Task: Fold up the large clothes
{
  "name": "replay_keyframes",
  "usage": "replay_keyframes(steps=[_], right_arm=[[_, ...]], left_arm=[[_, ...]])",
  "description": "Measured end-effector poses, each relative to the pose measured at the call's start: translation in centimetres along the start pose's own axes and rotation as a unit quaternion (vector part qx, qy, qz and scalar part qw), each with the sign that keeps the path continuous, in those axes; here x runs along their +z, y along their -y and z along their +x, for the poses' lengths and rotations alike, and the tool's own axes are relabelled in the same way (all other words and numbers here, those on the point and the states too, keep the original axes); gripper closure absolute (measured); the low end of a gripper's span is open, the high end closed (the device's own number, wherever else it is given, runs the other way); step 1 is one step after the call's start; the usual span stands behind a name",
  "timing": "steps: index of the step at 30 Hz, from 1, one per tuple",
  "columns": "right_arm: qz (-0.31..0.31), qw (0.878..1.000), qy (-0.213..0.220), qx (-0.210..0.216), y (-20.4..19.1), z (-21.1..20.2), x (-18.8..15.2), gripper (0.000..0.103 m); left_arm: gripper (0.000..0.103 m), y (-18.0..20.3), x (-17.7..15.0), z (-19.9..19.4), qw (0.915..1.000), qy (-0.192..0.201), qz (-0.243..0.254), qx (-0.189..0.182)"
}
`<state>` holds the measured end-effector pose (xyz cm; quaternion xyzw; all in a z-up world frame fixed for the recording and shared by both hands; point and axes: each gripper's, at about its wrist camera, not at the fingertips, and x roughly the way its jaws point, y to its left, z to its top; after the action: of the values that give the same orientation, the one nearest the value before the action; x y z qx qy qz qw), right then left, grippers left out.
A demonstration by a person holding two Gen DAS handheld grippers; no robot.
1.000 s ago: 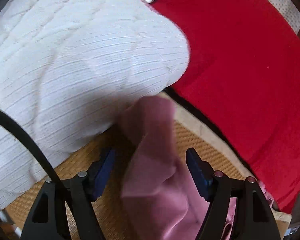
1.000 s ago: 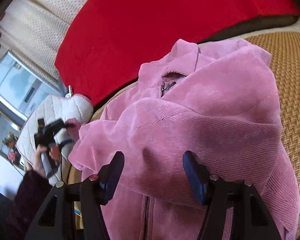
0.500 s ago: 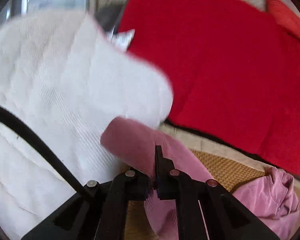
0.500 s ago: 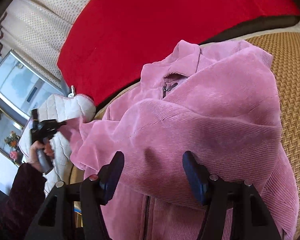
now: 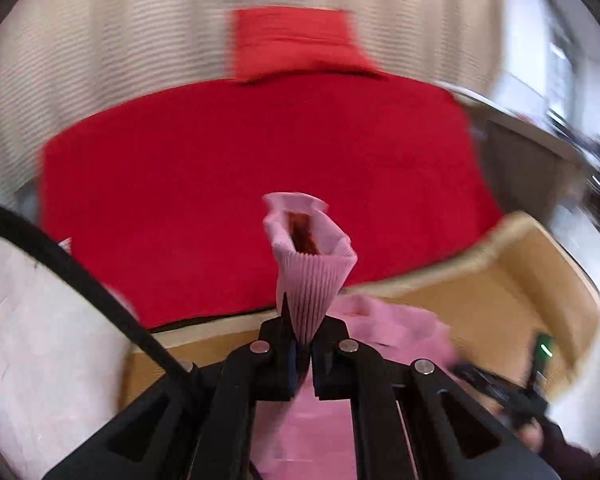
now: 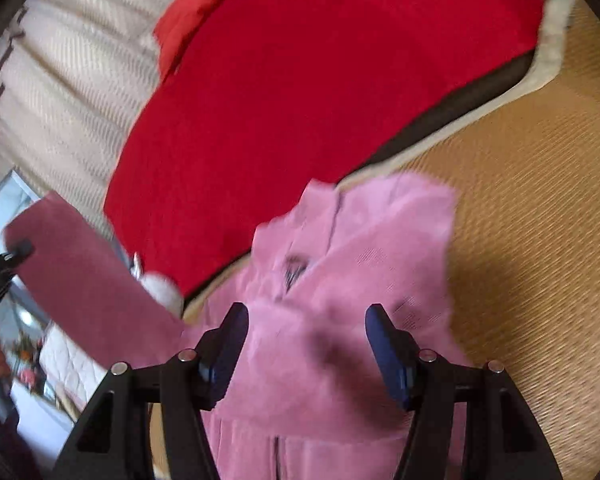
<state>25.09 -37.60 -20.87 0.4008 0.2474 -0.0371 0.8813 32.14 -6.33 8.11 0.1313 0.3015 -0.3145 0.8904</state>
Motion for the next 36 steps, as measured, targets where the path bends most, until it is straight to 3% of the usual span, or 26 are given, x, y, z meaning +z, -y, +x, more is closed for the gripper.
replay_keyframes(steps=[1,3,4,8,11,14,17,19,24,25,29,32,36], right_arm=[[0.009,1.0,0.012,-0.005,0.5,-0.5,0.5,0.038],[0.03,0.999,0.036,-0.014,1.7,-1.7,1.4,0.037],[0.041,0.998,0.043,-0.014,2.2,-2.2,1.8,0.036],[0.056,0.997,0.058,-0.012,3.2,-3.3,2.9,0.036],[0.046,0.998,0.05,-0.003,2.6,-3.0,3.0,0.036],[0.011,0.999,0.025,0.019,0.9,-1.9,2.4,0.036],[-0.042,0.998,-0.012,0.041,-1.5,-0.2,1.4,0.038],[-0.071,0.996,-0.039,0.048,-2.9,1.0,0.4,0.04],[-0.114,0.986,-0.125,0.005,-3.9,5.3,-1.8,0.043],[-0.112,0.982,-0.15,-0.004,-3.6,6.3,-2.2,0.043],[-0.12,0.982,-0.146,-0.01,-3.8,6.3,-2.0,0.042],[-0.115,0.987,-0.114,0.01,-4.0,5.6,-1.3,0.042],[-0.123,0.986,-0.106,0.035,-4.8,5.9,-1.1,0.042]], left_arm=[[0.066,1.9,0.0,0.1,0.9996,-0.006,0.021,-0.015],[0.037,5.9,-0.7,-0.1,0.9966,0.002,0.075,-0.035],[0.035,7.2,-1.2,-0.5,0.9949,0.012,0.093,-0.037],[0.035,7.9,-2.9,-0.8,0.9925,0.017,0.115,-0.039],[0.035,5.3,-4.2,1.9,0.9959,-0.026,0.086,0.007],[0.035,1.6,-6.9,5.6,0.9942,-0.073,0.049,0.061],[0.035,-2.6,-11.1,9.6,0.9864,-0.129,0.007,0.101],[0.035,-4.4,-13.5,11.7,0.9821,-0.153,-0.015,0.109],[0.038,-6.9,-21.0,15.9,0.9585,-0.257,-0.043,0.116],[0.038,-7.2,-21.8,15.7,0.9589,-0.259,-0.047,0.106],[0.038,-7.2,-20.8,13.8,0.9641,-0.244,-0.039,0.097],[0.038,-7.0,-18.2,11.6,0.9786,-0.184,-0.053,0.074],[0.038,-6.7,-15.9,11.9,0.984,-0.146,-0.066,0.078]])
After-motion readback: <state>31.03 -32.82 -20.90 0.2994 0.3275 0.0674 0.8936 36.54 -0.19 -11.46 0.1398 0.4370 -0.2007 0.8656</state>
